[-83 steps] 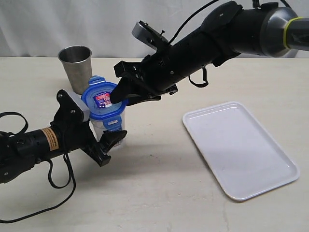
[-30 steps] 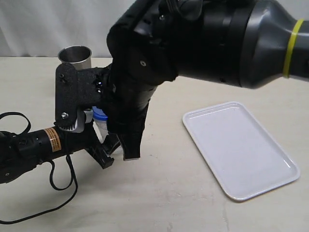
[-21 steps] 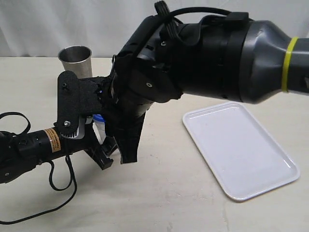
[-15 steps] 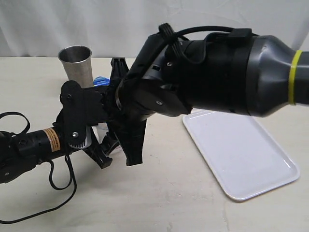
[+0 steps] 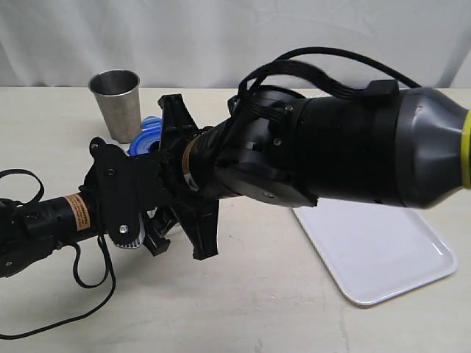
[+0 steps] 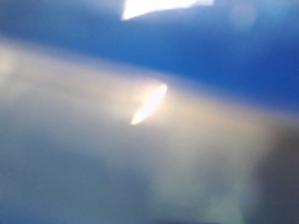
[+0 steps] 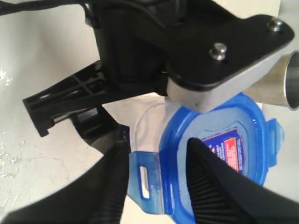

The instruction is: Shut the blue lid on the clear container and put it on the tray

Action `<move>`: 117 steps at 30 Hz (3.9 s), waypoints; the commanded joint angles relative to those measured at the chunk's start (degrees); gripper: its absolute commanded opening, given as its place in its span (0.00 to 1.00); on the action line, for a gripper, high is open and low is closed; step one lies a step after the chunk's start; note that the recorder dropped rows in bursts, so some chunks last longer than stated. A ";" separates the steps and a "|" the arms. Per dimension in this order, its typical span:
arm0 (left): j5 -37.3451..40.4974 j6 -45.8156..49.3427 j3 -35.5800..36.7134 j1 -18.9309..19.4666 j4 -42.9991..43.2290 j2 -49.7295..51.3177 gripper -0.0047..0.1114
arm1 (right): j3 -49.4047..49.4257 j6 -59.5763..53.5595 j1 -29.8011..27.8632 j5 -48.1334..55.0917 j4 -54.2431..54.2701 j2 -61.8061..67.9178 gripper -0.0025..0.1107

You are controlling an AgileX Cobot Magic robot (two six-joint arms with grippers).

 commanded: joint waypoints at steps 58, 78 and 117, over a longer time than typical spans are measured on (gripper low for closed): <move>-6.03 -1.05 -0.39 -0.62 3.98 -0.62 0.04 | 0.84 0.22 -1.56 8.57 13.35 -10.04 0.50; -6.18 -1.15 -0.39 -0.62 3.98 -0.62 0.04 | 0.07 0.64 -1.56 8.52 4.09 -5.01 0.35; -8.82 -1.64 -0.39 -0.62 6.99 -0.62 0.04 | 0.18 3.62 -1.56 2.19 2.48 7.04 0.26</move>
